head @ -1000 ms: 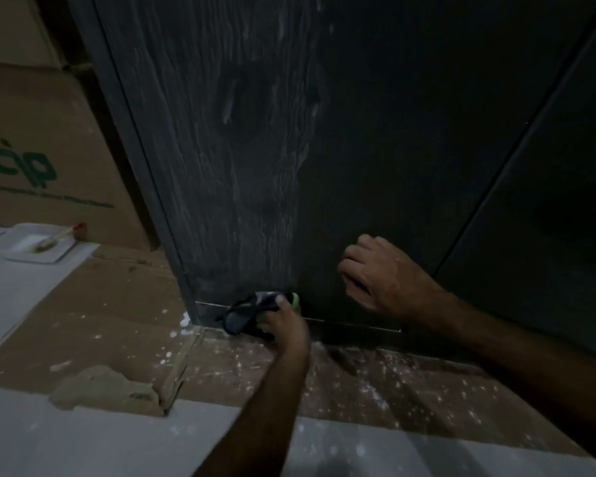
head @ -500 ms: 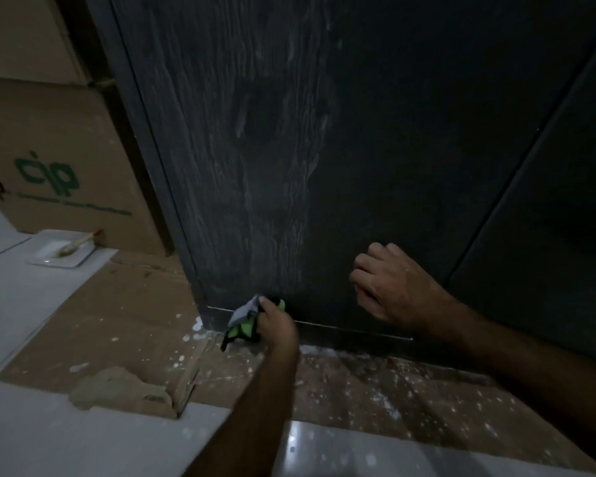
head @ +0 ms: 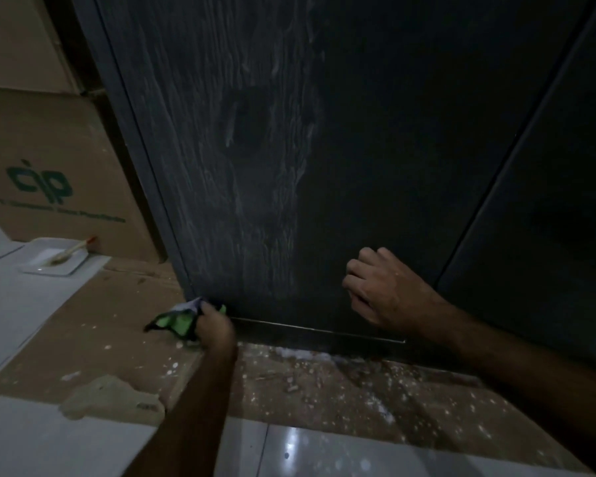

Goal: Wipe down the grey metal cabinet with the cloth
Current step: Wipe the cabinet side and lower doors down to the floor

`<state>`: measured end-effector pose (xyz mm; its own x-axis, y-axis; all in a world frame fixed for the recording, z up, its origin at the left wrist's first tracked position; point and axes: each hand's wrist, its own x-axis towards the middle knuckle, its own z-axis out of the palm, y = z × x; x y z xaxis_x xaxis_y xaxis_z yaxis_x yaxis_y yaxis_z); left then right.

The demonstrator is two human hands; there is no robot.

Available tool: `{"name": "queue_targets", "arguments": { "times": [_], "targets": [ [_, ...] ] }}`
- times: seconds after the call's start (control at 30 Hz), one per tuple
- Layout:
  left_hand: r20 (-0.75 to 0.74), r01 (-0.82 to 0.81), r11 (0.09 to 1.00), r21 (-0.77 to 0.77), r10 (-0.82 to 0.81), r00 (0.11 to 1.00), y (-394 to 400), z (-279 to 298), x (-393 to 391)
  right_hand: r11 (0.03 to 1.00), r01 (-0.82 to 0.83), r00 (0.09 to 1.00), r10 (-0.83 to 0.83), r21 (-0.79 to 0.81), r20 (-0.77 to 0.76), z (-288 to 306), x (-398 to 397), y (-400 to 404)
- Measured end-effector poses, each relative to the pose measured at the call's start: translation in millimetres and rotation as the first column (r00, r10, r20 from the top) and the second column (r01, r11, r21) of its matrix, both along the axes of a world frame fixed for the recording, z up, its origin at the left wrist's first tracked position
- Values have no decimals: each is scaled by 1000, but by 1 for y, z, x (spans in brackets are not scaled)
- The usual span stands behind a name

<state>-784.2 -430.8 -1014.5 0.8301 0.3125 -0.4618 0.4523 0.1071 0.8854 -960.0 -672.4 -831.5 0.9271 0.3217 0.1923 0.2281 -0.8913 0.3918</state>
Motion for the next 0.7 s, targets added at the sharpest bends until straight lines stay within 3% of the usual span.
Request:
{"name": "queue_targets", "arguments": {
  "times": [0.17, 0.33, 0.4, 0.47, 0.53, 0.6, 0.7],
  "targets": [
    [109, 38, 988, 147, -54, 993, -22, 8, -35, 1000, 6, 1000, -6, -6, 0, 1, 4, 2],
    [40, 39, 998, -47, -38, 998, -6, 14, -18, 999, -14, 999, 15, -29, 48, -5, 6, 0],
    [94, 45, 996, 78, -52, 994, 10, 24, -2, 999, -14, 998, 16, -41, 53, -3, 6, -1],
    [257, 57, 975, 216, -113, 960, 1, 34, -18, 1000, -3, 999, 4, -31, 40, 0, 5, 1],
    [352, 128, 955, 266, -220, 910, -16, 22, -48, 999, -4, 1000, 5, -34, 25, 2, 5, 3],
    [290, 205, 950, 235, -270, 918, -16, 13, -59, 999, -4, 1000, 5, -36, 24, 4, 3, 6],
    [118, 154, 979, 132, -170, 978, 10, 23, -15, 1000, 3, 999, -2, -29, 34, 7, 1, 8]
  ]
}}
